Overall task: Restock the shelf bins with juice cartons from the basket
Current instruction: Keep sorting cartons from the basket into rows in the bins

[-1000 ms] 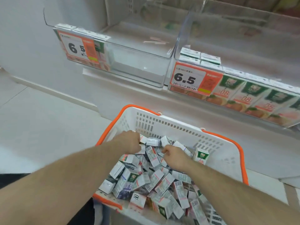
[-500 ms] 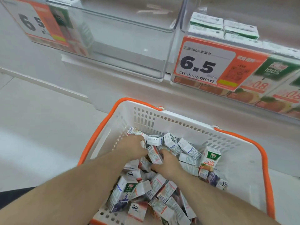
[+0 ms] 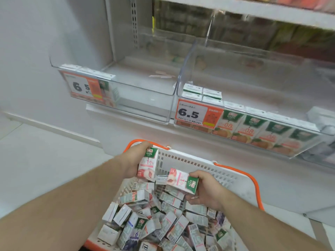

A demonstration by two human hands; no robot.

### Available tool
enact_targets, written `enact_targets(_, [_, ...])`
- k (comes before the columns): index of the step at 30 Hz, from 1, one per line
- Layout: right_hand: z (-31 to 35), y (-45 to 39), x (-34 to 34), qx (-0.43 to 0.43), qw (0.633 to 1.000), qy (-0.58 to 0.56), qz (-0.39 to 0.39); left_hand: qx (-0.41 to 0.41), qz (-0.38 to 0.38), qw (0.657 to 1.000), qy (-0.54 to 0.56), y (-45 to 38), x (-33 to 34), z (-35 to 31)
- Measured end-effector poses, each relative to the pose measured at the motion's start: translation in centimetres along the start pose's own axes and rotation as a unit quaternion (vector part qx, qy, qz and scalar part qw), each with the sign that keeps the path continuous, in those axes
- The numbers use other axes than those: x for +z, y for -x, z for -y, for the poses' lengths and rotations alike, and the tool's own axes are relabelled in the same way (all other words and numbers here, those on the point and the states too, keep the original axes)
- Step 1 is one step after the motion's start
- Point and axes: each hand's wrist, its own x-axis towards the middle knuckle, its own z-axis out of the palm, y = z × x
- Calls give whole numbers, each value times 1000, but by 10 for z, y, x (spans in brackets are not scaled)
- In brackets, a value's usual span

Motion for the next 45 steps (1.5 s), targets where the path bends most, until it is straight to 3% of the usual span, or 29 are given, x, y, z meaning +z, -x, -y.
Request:
enact_targets(4, [32, 47, 18, -73, 996, -43, 14, 29, 5, 999, 25, 37, 5, -26])
enact_targets(7, [53, 74, 34, -136, 990, -33, -3, 54, 3, 998, -17, 62, 4, -45])
enact_targets(10, [79, 97, 57, -225, 973, 42, -30, 84, 2, 995, -55, 82, -6, -64])
enact_targets(12, [98, 113, 75, -298, 945, 124, -54, 157, -5, 985, -72, 92, -14, -77])
enact_targets(15, [121, 131, 99, -411, 876, 227, -106, 288, -26, 947, -143, 107, -27, -89])
enact_targets(18, [135, 145, 121, -464, 803, 334, -169, 350, -19, 904, -246, 114, -44, -92])
enact_targets(21, [146, 154, 144, -492, 768, 368, -182, 412, -36, 833, -367, 115, -53, -90])
enact_targets(24, [158, 151, 163, -516, 749, 369, -191, 470, -28, 808, -355, 117, -54, -91])
enact_targets(28, [173, 141, 185, -534, 748, 345, -189, 504, -24, 827, -248, 112, -59, -96])
enact_targets(33, [187, 134, 190, -561, 759, 311, -108, 461, 95, 864, -178, 113, -90, -101])
enact_targets(36, [190, 128, 190, -540, 765, 346, -68, 433, 123, 880, -150, 108, -103, -102])
enact_targets(39, [197, 122, 201, -489, 769, 409, -53, 427, 112, 886, -139, 100, -108, -103])
enact_targets(42, [211, 120, 214, -463, 746, 476, -52, 419, 91, 891, -148, 94, -108, -102])
enact_targets(43, [217, 119, 216, -458, 756, 465, -55, 415, 69, 895, -148, 92, -108, -102])
enact_targets(45, [232, 118, 215, -433, 811, 387, -73, 385, -2, 916, -117, 90, -107, -102])
